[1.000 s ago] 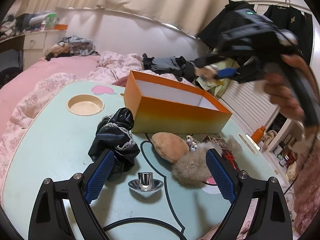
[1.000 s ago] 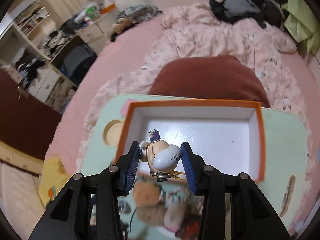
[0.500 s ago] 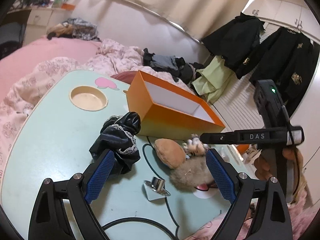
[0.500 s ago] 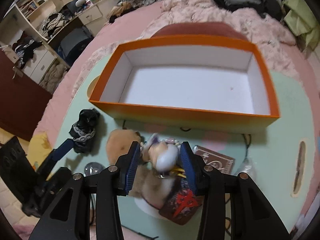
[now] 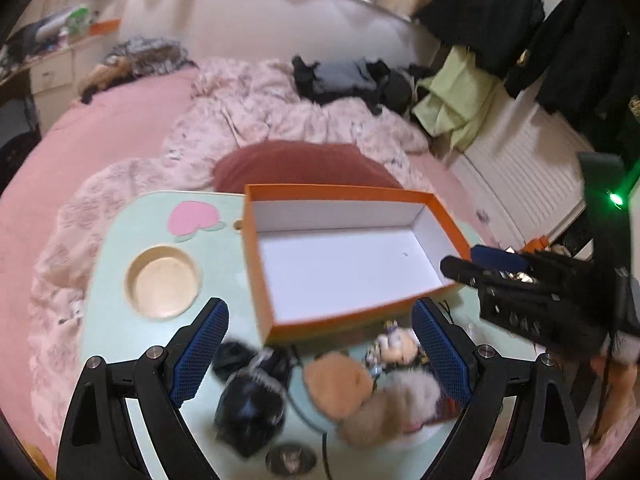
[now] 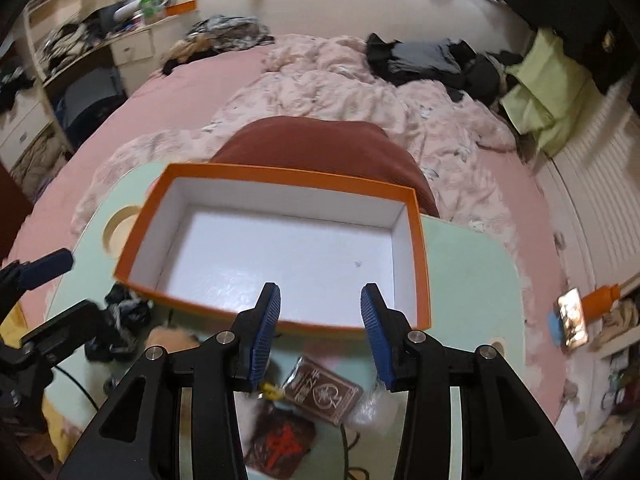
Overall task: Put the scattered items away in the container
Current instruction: 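Carry the figurine out and set it on the table with the right tool, then hold both open tools over the empty box, then pull them back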
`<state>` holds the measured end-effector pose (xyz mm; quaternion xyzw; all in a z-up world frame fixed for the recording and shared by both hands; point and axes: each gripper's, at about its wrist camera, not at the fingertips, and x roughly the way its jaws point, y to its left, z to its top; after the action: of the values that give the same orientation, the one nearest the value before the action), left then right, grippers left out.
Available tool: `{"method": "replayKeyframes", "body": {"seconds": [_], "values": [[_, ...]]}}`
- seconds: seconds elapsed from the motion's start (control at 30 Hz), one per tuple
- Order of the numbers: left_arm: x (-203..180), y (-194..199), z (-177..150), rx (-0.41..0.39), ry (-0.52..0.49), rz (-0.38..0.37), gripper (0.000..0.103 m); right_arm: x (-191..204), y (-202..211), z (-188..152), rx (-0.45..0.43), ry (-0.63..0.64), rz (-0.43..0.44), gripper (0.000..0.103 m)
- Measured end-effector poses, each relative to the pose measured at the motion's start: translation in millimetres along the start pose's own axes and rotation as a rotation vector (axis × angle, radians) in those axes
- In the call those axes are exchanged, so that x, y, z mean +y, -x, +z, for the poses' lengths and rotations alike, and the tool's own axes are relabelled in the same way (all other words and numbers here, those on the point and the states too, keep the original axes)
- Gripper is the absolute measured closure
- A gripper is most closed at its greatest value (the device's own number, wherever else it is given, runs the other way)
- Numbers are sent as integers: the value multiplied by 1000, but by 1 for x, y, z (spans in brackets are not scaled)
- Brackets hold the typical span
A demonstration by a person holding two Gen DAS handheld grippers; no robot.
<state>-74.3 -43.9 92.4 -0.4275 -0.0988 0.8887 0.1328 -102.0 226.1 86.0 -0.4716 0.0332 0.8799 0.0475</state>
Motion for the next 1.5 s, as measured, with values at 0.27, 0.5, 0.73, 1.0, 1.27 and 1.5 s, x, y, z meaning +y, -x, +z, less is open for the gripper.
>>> {"method": "replayKeyframes", "body": {"seconds": [0.27,0.5,0.73,1.0,1.27,1.5], "values": [[17,2,0,-9,25,-48,10,-24,-4,-6,-14,-53,67,60],[48,-29,1,85,193,-187,10,-93,-21,-8,-16,-353,171,59],[36,-55,3,122,198,-184,11,-113,-32,-19,-48,-475,156,59],[42,-66,17,109,195,-87,10,-80,-42,-27,25,-395,260,57],[47,-31,13,-5,216,-126,10,-78,-29,-33,-61,-390,239,57],[63,37,-35,-105,80,-1,9,-69,30,-75,-192,-285,233,57]]}}
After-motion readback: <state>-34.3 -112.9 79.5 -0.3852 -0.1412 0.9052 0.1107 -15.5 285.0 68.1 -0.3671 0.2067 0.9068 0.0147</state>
